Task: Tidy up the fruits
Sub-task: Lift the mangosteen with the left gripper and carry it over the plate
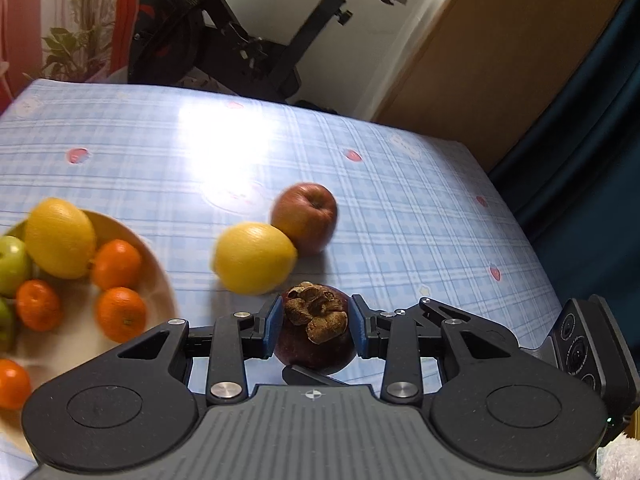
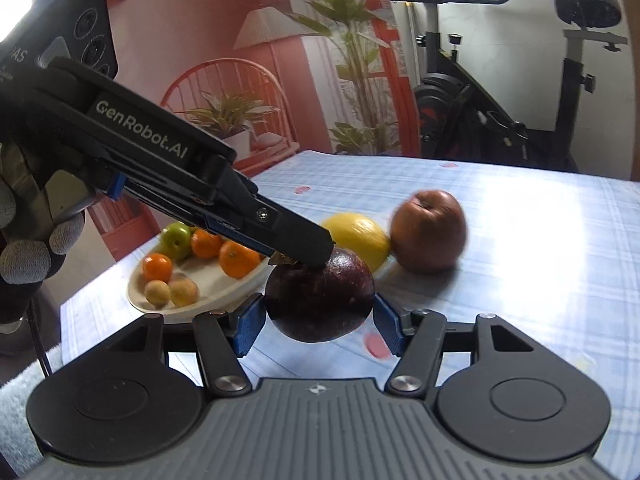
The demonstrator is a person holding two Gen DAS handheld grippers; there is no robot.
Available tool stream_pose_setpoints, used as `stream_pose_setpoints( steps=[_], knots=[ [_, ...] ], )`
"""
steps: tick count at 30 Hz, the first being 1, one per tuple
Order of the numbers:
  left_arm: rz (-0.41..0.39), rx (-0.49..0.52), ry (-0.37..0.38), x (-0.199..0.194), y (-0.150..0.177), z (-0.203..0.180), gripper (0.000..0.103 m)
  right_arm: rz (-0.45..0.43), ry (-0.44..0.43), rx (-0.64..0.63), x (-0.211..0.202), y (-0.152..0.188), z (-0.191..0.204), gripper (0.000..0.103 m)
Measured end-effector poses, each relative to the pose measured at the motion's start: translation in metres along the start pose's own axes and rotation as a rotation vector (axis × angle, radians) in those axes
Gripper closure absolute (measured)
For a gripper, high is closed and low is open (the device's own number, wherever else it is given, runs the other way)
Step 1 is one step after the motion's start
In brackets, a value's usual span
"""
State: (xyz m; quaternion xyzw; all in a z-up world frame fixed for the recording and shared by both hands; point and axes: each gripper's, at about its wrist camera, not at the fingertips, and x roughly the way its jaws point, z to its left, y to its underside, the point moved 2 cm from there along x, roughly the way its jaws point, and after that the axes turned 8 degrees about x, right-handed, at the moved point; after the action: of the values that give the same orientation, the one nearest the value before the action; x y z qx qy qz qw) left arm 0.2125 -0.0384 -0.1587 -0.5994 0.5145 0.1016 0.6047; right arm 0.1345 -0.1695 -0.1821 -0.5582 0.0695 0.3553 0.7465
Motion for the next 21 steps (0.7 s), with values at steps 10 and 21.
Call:
stream_pose_setpoints(
  steps=[10, 21],
  knots=[
    [-0.038, -0.074, -0.08, -0.054, 0.003, 0.064, 0.065, 0.063, -0.097, -0.097, 0.057, -0.028, 0.056, 0.041],
    [-0.045, -0.15, -0.114, -0.075, 0.023, 0.11, 0.065, 0.162, -0.136, -0.19, 0.107, -0.025, 0.1, 0.041]
  ],
)
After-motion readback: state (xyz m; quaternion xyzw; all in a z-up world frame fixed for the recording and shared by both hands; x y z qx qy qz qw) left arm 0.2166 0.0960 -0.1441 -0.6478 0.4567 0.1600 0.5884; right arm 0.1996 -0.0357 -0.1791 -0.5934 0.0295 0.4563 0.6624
